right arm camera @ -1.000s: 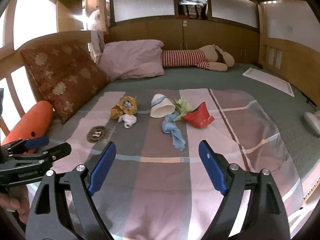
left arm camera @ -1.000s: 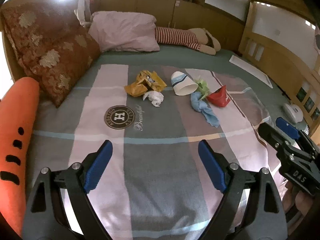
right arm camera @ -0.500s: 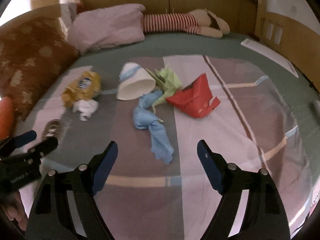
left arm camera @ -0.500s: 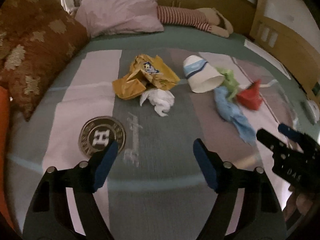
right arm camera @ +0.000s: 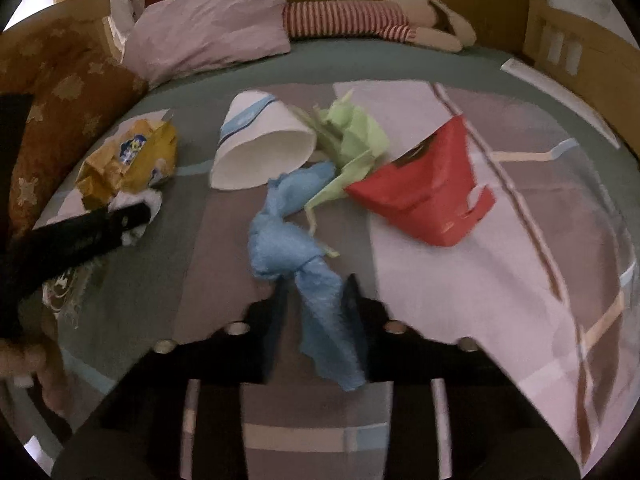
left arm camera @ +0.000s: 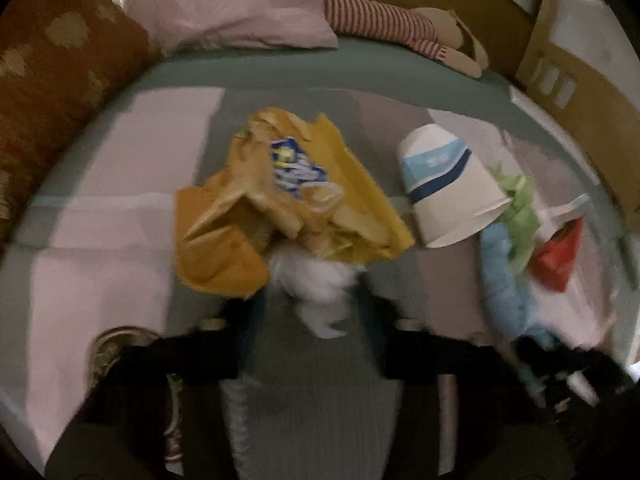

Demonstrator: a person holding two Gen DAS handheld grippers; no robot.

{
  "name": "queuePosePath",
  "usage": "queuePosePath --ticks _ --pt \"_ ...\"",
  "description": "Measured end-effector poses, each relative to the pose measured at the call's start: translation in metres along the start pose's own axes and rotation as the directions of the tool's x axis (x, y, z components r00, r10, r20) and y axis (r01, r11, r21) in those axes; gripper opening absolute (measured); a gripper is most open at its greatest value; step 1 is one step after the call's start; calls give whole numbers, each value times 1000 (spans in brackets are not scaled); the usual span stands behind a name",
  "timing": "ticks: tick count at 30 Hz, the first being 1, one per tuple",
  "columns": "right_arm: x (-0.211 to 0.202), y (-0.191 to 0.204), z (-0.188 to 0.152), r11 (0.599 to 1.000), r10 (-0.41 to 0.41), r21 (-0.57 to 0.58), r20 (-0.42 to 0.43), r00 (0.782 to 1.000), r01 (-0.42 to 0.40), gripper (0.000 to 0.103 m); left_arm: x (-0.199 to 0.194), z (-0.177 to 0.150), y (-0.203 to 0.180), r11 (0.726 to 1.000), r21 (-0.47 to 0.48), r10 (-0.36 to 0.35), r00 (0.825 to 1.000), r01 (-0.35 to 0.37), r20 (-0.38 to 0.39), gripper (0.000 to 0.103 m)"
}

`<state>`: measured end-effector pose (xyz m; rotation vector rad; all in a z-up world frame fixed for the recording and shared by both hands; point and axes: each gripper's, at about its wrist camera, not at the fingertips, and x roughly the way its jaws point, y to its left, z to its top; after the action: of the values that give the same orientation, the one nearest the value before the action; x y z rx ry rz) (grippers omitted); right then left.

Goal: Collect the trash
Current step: 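Grasp the small white tissue with the left tool while the right tool grasps the blue cloth, then carry the tissue and blue cloth to the white basket and open both tools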

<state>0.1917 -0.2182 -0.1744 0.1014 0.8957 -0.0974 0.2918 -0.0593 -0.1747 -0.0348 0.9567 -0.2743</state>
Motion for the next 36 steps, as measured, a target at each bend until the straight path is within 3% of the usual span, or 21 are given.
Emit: queuePosePath --ticks 4,11,15,21,25,30,36 --pt "-7 2 2 1000 29 4 4 1000 -29 10 -1 0 -2 1000 27 -14 1000 14 -19 13" --pt "-40 3 5 994 107 18 45 993 -108 6 -43 -25 2 994 109 -12 999 16 -33 11" --pt "-76 8 2 980 197 3 83 977 -198 6 -86 -46 11 995 83 -42 997 47 -66 11" --pt "-169 24 -21 956 293 -73 239 926 -284 6 -195 -76 0 992 51 -120 990 116 78 12" --pt "-216 38 -54 948 317 -139 304 899 -287 6 -251 -117 -13 991 89 -112 977 97 183 12" --pt "-248 45 -84 945 323 -161 344 882 -283 6 -267 -150 -10 991 88 -119 976 104 183 12" --pt "-244 51 -88 950 304 -174 322 897 -260 6 -263 -157 -11 992 106 -82 982 65 170 12"
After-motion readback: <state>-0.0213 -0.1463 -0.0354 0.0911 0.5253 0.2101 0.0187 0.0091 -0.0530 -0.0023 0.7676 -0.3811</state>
